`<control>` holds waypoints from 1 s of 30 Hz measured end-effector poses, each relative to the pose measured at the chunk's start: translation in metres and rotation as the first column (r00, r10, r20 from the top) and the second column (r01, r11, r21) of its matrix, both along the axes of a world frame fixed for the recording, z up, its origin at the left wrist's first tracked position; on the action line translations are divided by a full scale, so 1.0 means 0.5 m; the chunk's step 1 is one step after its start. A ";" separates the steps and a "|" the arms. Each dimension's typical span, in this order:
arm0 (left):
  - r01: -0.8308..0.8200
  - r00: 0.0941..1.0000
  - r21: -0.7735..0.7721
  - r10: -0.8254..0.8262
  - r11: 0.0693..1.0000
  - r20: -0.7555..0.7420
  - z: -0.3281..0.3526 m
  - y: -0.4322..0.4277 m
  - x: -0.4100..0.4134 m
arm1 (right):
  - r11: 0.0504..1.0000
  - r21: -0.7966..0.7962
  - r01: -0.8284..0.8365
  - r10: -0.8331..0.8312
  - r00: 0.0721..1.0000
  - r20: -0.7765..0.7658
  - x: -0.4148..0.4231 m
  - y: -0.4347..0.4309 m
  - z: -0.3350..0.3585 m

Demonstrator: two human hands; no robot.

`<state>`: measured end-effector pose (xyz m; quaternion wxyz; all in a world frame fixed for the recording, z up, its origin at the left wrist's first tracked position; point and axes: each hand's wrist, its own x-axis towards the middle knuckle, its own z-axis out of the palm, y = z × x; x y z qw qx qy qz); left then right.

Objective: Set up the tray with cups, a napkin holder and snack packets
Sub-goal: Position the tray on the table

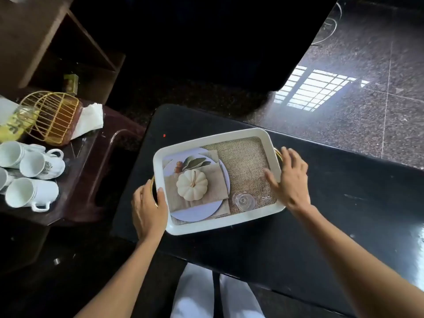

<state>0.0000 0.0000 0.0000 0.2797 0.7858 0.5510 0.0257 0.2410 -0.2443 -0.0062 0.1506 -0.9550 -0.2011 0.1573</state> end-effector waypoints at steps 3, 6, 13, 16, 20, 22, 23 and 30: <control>-0.172 0.974 -0.081 0.182 0.982 0.134 -0.012 0.007 0.009 | 0.977 0.104 0.185 -0.178 0.981 -0.076 0.037 0.005 -0.020; -0.393 0.892 -0.192 0.423 0.899 0.157 -0.019 0.023 0.013 | 0.977 0.098 0.191 -0.183 0.980 -0.079 0.056 0.010 -0.031; -0.449 0.834 -0.445 0.542 0.775 0.104 -0.051 0.068 0.002 | 0.900 0.185 0.395 -0.369 0.916 -0.159 0.053 0.011 -0.055; -0.442 0.836 -0.453 0.538 0.774 0.104 -0.056 0.073 -0.002 | 0.868 0.217 0.446 -0.407 0.891 -0.200 0.043 0.009 -0.056; -0.381 0.874 -0.400 0.466 0.834 0.139 -0.044 0.075 0.011 | 0.837 0.250 0.487 -0.446 0.871 -0.204 0.013 -0.027 -0.037; -0.330 0.893 -0.396 0.420 0.857 0.164 -0.032 0.071 0.027 | 0.820 0.255 0.513 -0.478 0.858 -0.188 -0.003 -0.060 -0.025; -0.299 0.903 -0.394 0.392 0.869 0.178 -0.026 0.067 0.037 | 0.811 0.256 0.526 -0.494 0.850 -0.181 -0.011 -0.078 -0.019; -0.105 0.947 -0.395 0.212 0.913 0.239 -0.015 0.000 0.107 | 0.669 0.256 0.698 -0.661 0.716 -0.224 -0.059 -0.222 0.010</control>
